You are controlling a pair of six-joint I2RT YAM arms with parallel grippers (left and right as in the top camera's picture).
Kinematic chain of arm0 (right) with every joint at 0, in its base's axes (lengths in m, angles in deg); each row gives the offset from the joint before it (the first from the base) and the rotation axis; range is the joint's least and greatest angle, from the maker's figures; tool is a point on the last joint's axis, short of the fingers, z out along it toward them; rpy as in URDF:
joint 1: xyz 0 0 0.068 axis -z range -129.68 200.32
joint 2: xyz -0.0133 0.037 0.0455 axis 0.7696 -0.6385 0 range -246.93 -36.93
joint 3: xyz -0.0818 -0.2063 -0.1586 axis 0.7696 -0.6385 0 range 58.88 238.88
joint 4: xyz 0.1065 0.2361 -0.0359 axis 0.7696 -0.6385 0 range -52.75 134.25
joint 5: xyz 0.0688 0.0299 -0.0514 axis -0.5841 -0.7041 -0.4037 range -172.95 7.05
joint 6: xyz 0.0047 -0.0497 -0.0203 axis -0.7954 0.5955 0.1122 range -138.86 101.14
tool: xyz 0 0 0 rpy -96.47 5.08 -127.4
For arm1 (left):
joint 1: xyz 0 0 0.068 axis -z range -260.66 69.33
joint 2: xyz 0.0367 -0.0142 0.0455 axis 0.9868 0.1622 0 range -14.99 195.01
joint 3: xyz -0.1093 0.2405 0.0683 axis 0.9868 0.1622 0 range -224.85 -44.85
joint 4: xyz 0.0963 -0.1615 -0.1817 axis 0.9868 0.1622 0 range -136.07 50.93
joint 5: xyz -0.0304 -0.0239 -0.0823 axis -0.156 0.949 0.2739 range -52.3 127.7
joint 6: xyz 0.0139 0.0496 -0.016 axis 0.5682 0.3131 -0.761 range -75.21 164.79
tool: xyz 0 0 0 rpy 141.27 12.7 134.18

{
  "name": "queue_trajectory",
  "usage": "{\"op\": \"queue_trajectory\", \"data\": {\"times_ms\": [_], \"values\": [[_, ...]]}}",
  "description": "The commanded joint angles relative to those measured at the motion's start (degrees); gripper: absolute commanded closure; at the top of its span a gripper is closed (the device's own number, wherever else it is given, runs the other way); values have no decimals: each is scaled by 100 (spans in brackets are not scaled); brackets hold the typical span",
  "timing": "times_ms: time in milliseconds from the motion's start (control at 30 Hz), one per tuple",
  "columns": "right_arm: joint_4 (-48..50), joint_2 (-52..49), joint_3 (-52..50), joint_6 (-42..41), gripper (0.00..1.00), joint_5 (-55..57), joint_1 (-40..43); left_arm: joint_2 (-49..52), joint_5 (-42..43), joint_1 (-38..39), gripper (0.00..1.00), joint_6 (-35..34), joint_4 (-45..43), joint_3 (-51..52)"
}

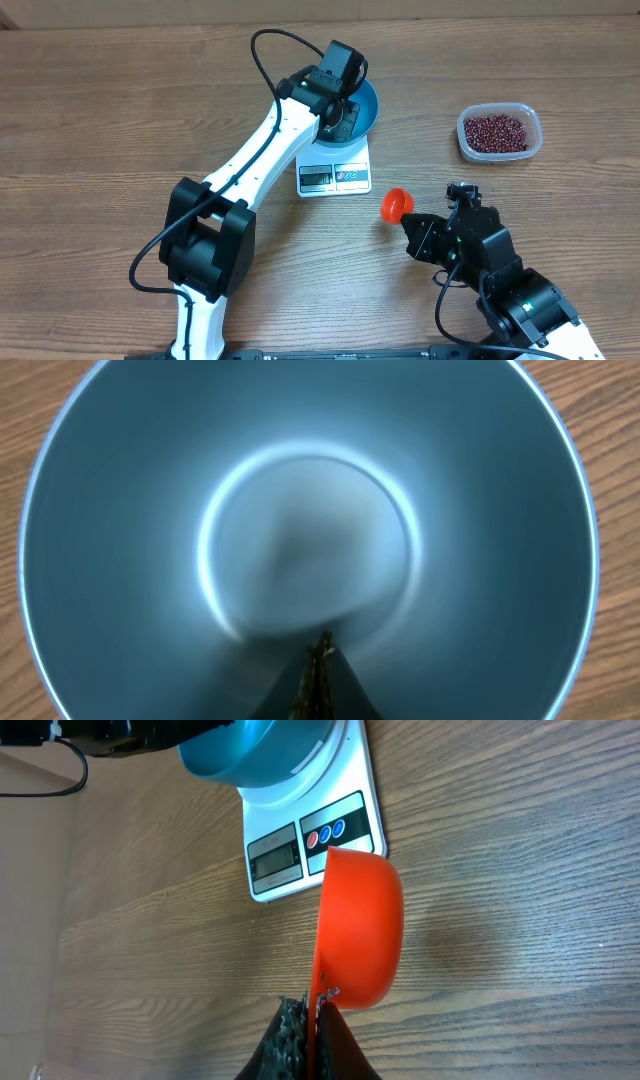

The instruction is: Scoop item into bowl and weigh 150g on scale

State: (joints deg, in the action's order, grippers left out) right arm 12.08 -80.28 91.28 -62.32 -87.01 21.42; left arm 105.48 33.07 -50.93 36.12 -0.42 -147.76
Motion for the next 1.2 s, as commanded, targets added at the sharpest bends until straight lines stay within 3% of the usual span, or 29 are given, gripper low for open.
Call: {"op": "queue_trajectory", "data": {"times_ms": [0,1167], "values": [[37,9,122,20,96,50,15,98,127,13,96,-52,68,-138],[-96,9,122,20,96,48,15,98,-197,13,96,79,857,-138]]}}
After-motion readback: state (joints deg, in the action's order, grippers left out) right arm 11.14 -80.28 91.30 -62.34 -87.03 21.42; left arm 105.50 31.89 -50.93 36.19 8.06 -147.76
